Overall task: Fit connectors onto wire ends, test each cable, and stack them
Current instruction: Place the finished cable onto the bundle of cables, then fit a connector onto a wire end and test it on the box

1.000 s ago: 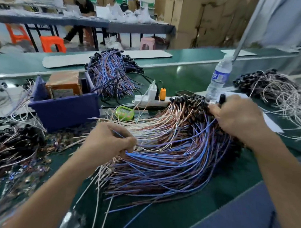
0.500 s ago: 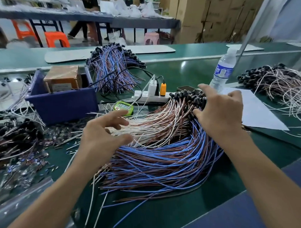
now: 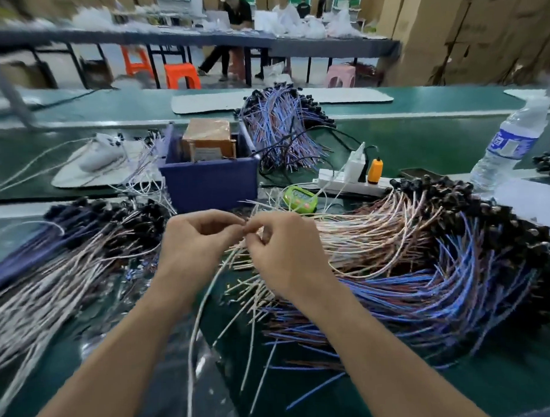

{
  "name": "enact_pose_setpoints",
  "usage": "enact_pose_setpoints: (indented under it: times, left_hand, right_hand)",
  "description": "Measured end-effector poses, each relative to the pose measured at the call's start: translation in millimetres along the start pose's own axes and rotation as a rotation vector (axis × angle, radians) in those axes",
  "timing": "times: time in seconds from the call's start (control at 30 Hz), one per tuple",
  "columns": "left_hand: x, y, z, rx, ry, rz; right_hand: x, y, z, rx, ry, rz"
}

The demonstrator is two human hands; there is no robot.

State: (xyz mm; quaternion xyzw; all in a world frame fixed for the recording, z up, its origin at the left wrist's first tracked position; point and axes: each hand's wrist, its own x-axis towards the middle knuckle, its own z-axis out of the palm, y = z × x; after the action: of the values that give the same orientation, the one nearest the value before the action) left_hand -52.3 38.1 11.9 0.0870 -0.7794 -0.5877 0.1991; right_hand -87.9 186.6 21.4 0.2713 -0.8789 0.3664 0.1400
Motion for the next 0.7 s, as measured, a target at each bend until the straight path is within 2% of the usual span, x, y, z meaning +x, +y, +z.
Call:
enact_pose_setpoints:
  times: [0.1, 0.17, 0.27, 0.33, 0.4, 0.5, 0.7]
  left_hand:
    - [3.8, -14.5, -44.1, 0.068, 0.161, -0.046]
    - [7.5, -25.3, -70.8, 0.127, 0.341, -0.047]
    - [9.8, -38.3, -97.5, 0.249, 0.674, 0.026]
    - [11.4, -47.6, -102.7, 0.424, 0.776, 0.074]
    - [14.5, -56.3, -104.5, 0.544, 0.818, 0.078]
    - [16.3, -61.5, -108.3, 0.583, 0.832, 0.052]
    - [23.3, -70.9, -113.2, 0.658, 0.722, -0.069]
  right_hand:
    - [19.7, -30.2, 37.2, 0.102, -0.111, 0.026]
    - [32.9, -47.2, 59.8, 0.134, -0.200, 0.053]
    - [52.0, -67.9, 92.5, 0.126, -0.326, 0.080]
    - [62.7, -77.3, 111.5, 0.116, -0.387, 0.130]
    - [73.3, -83.8, 126.9, 0.115, -0.388, 0.173]
    - [86.5, -91.4, 141.1, 0.087, -0.361, 0.203]
    - [106.9, -87.8, 148.5, -0.134, -0.530, 0.040]
